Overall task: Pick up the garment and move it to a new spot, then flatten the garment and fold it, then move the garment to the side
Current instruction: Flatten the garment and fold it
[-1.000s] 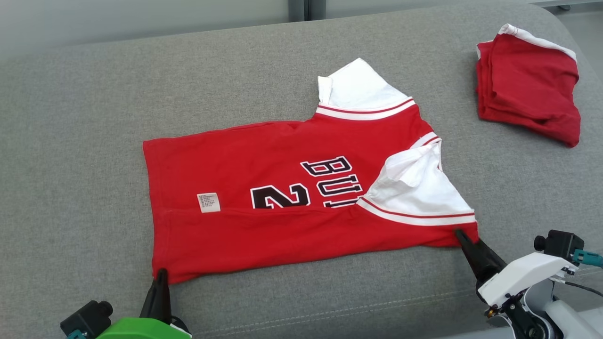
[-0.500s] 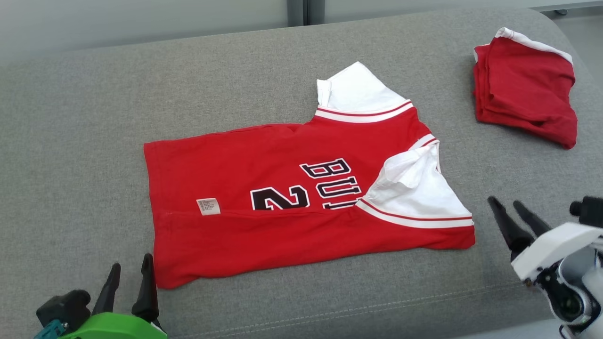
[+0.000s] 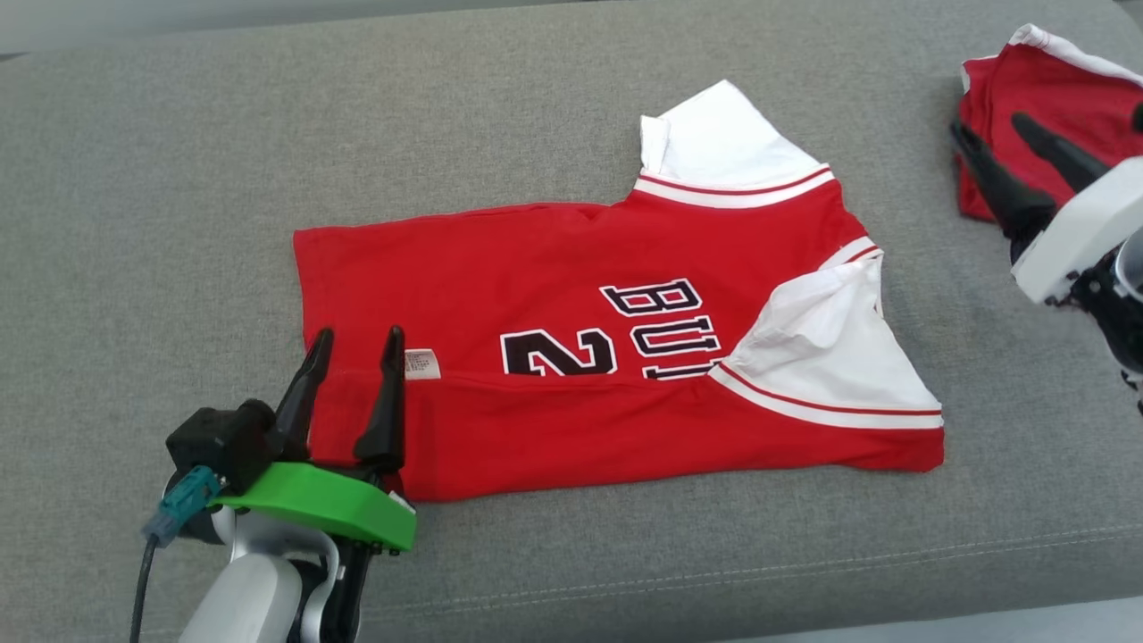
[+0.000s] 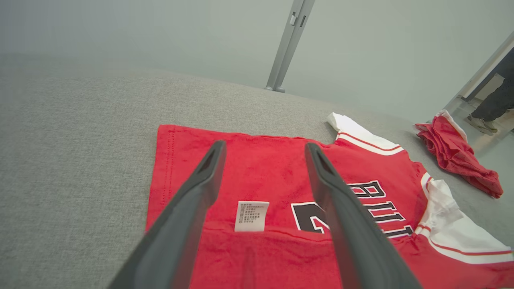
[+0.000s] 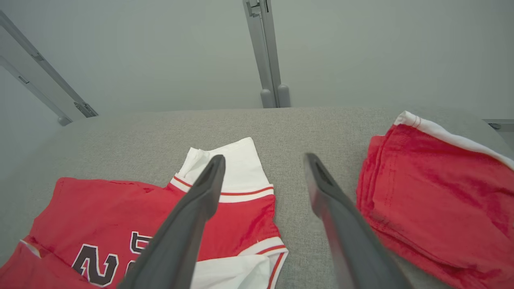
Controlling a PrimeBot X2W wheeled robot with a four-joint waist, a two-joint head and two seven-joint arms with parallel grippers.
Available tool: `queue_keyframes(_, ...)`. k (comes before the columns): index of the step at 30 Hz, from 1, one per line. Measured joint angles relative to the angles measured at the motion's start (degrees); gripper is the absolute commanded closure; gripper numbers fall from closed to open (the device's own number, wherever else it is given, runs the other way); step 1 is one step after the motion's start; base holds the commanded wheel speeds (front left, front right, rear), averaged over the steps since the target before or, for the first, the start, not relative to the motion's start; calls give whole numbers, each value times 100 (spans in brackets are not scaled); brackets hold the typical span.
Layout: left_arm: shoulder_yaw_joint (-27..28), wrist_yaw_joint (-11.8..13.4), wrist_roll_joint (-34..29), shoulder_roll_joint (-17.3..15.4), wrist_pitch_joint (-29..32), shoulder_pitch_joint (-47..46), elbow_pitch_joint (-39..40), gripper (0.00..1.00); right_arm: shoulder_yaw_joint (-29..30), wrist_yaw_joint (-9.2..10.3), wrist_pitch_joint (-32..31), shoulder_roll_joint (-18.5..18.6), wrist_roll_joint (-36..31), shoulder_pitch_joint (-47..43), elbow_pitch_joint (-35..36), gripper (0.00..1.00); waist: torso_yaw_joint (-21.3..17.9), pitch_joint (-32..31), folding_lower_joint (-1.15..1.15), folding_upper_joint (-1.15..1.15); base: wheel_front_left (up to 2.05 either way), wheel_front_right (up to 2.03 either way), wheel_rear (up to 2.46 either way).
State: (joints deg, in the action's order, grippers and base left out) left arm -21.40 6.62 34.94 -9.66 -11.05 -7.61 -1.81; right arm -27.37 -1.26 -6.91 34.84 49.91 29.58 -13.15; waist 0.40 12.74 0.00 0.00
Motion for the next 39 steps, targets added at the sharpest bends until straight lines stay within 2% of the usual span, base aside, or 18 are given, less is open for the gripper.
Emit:
queue_keyframes(6, -258, 0, -121, 233, 92, -414, 247, 0, -14, 35, -608, 18, -63, 1021, -360, 0, 252, 423, 0, 0, 0, 0, 0)
queue_keyframes(17, -538, -7, -315, 523, 40, -1133, 716, 0, -147, 82, -1423, 142, -216, 2019, -1103, 0, 917, 1094, 0, 0, 0, 0, 0)
queue_keyframes(25, -668, -12, -354, 601, 21, -1409, 802, 0, -320, 77, -1672, 85, -402, 2395, -1484, 0, 1310, 1520, 0, 0, 0, 0, 0)
queue_keyframes(31, -697, -15, -353, 660, -43, -1506, 773, 0, -405, 0, -1712, 43, -510, 2588, -1820, 0, 1592, 1806, 0, 0, 0, 0, 0)
queue_keyframes(39, -678, -15, -349, 677, -113, -1510, 654, 0, -439, -23, -1680, -13, -679, 2876, -2219, 0, 1804, 2003, 0, 0, 0, 0, 0)
